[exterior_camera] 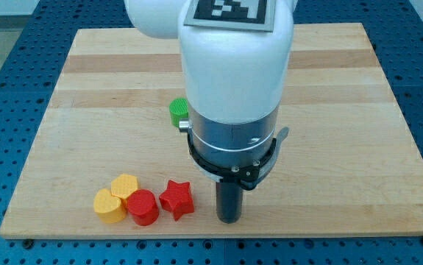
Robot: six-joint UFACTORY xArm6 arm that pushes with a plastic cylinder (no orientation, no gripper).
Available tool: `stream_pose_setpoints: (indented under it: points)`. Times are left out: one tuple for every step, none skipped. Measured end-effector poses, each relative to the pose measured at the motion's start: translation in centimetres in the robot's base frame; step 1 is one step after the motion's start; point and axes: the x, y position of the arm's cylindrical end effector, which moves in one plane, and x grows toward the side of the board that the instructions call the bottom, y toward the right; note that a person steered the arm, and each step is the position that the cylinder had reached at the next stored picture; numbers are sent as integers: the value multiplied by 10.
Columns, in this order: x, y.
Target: Push the red circle to bottom left
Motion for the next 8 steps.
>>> stream_pose_setpoints:
  points:
    - [15,0]
    - [17,0]
    - [16,-29]
    - [16,-49]
    - [16,-51]
    - [16,-51]
    - [16,-61]
    - [16,-81]
